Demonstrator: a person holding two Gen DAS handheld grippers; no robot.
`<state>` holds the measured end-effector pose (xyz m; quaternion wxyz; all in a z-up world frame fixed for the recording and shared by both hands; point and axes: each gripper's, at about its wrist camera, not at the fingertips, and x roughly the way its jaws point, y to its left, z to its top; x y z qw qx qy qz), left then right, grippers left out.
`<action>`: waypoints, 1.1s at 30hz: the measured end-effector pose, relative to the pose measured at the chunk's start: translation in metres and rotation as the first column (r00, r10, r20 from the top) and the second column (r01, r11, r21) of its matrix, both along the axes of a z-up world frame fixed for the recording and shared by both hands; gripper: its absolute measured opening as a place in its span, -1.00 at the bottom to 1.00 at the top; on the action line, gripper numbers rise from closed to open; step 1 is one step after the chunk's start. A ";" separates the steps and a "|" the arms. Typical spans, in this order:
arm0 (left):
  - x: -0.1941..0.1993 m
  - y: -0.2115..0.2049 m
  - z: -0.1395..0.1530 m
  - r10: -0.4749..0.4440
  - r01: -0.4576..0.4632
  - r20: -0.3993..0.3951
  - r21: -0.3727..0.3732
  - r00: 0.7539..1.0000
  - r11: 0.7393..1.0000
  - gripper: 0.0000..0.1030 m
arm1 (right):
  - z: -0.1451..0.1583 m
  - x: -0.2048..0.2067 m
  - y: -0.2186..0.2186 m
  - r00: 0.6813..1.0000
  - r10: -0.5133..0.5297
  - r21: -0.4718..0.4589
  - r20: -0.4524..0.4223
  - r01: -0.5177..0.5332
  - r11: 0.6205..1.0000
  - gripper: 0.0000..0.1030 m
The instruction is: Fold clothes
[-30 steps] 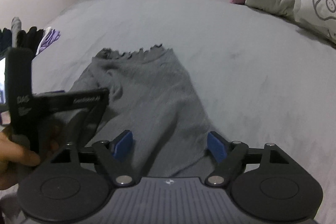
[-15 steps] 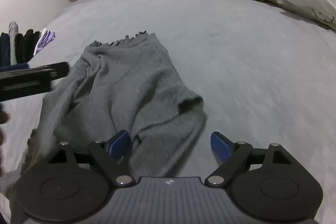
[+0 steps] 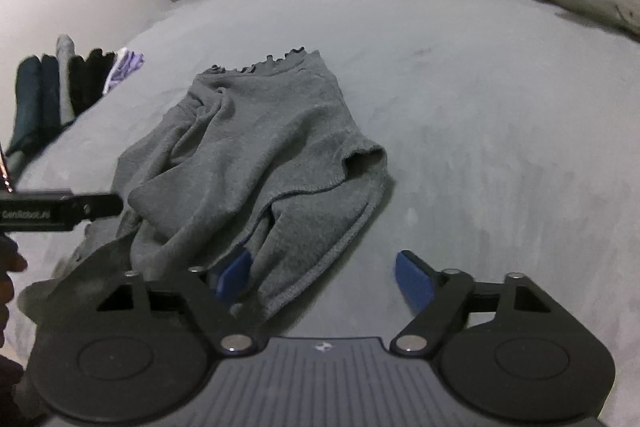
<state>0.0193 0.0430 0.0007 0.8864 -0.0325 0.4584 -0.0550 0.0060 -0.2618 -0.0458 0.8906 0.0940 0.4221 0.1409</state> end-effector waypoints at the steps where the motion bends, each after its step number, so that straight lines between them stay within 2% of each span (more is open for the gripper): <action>1: -0.004 0.006 -0.001 -0.010 0.010 -0.012 -0.031 1.000 0.999 1.00 | -0.001 0.000 -0.003 1.000 -0.003 0.028 0.001 0.003 1.000 0.29; 4: -0.018 0.024 -0.003 -0.062 0.056 -0.036 -0.152 0.997 0.987 1.00 | -0.004 0.005 -0.003 1.000 0.025 0.127 -0.015 -0.023 0.992 0.02; 5: -0.021 0.027 -0.003 -0.077 0.068 -0.041 -0.177 0.996 0.982 0.99 | -0.005 0.007 -0.003 0.999 0.039 0.162 -0.022 -0.035 0.986 -0.16; 6: -0.025 0.029 -0.003 -0.090 0.080 -0.045 -0.195 0.995 0.977 0.96 | -0.006 0.008 -0.002 0.998 0.052 0.189 -0.028 -0.046 0.981 -0.45; 7: -0.028 0.030 -0.004 -0.106 0.094 -0.047 -0.210 0.993 0.973 0.89 | -0.006 0.009 0.001 0.997 0.064 0.197 -0.035 -0.056 0.979 -0.61; 8: -0.031 0.031 -0.006 -0.122 0.109 -0.049 -0.223 0.991 0.969 0.61 | -0.006 0.009 0.004 0.996 0.074 0.199 -0.040 -0.064 0.978 -0.71; 9: -0.033 0.031 -0.007 -0.126 0.111 -0.052 -0.229 0.991 0.967 0.10 | -0.005 0.009 0.005 0.997 0.071 0.193 -0.034 -0.063 0.979 -0.77; 11: -0.034 0.030 -0.011 -0.117 0.100 -0.063 -0.230 0.991 0.968 -0.31 | 0.005 0.009 0.005 0.998 0.058 0.191 0.003 -0.057 0.980 -0.80; 12: -0.034 0.032 -0.010 -0.107 0.090 -0.058 -0.232 0.993 0.969 -0.57 | 0.011 0.008 0.002 0.999 0.050 0.198 0.021 -0.053 0.979 -0.81; 14: -0.034 0.038 -0.005 -0.074 0.065 -0.031 -0.227 0.997 0.972 -0.86 | 0.025 0.005 -0.006 0.998 0.024 0.210 0.064 -0.037 0.977 -0.82; 15: -0.035 0.040 -0.001 -0.054 0.050 -0.011 -0.213 0.998 0.976 -0.91 | 0.032 0.003 -0.012 0.997 0.008 0.218 0.082 -0.026 0.976 -0.82; 18: -0.036 0.053 0.017 0.063 -0.056 0.093 -0.080 0.994 0.995 -0.93 | 0.048 -0.002 -0.032 0.993 -0.038 0.248 0.113 0.009 0.969 -0.86; 20: -0.032 0.063 0.020 0.099 -0.092 0.102 -0.070 0.990 0.993 -0.91 | 0.053 -0.005 -0.043 0.991 -0.066 0.236 0.114 0.038 0.971 -0.86; 22: -0.027 0.069 0.019 0.108 -0.100 0.081 -0.103 0.991 0.990 -0.83 | 0.058 -0.007 -0.052 0.989 -0.096 0.205 0.111 0.072 0.976 -0.87; 23: -0.023 0.071 0.018 0.103 -0.094 0.067 -0.124 0.992 0.988 -0.65 | 0.060 -0.009 -0.057 0.987 -0.115 0.177 0.111 0.095 0.980 -0.97; 24: -0.016 0.072 0.017 0.098 -0.089 0.054 -0.145 0.994 0.985 -0.25 | 0.062 -0.010 -0.059 0.982 -0.145 0.111 0.119 0.132 0.985 -0.96; 25: -0.007 0.072 0.015 0.096 -0.088 0.042 -0.166 0.994 0.982 -0.07 | 0.064 -0.012 -0.061 0.978 -0.165 0.058 0.129 0.159 0.986 -0.95; 26: 0.001 0.072 0.013 0.093 -0.086 0.031 -0.186 0.995 0.979 0.26 | 0.064 -0.011 -0.064 0.976 -0.178 0.044 0.123 0.174 0.984 -0.91; 27: 0.006 0.073 0.012 0.091 -0.085 0.024 -0.197 0.996 0.977 0.40 | 0.064 -0.010 -0.066 0.975 -0.190 0.043 0.118 0.186 0.982 -0.87; 28: 0.015 0.073 0.009 0.088 -0.082 0.015 -0.211 0.996 0.974 0.41 | 0.063 -0.008 -0.069 0.974 -0.193 0.076 0.118 0.185 0.980 -0.84; 30: 0.037 0.071 -0.001 0.090 -0.090 -0.011 -0.247 0.996 0.965 0.43 | 0.063 0.001 -0.064 0.977 -0.178 0.121 0.115 0.165 0.979 -0.52; 33: 0.068 0.071 -0.024 0.111 -0.134 -0.086 -0.345 0.990 0.929 0.43 | 0.061 0.017 -0.045 0.984 -0.134 0.147 0.115 0.116 0.982 -0.29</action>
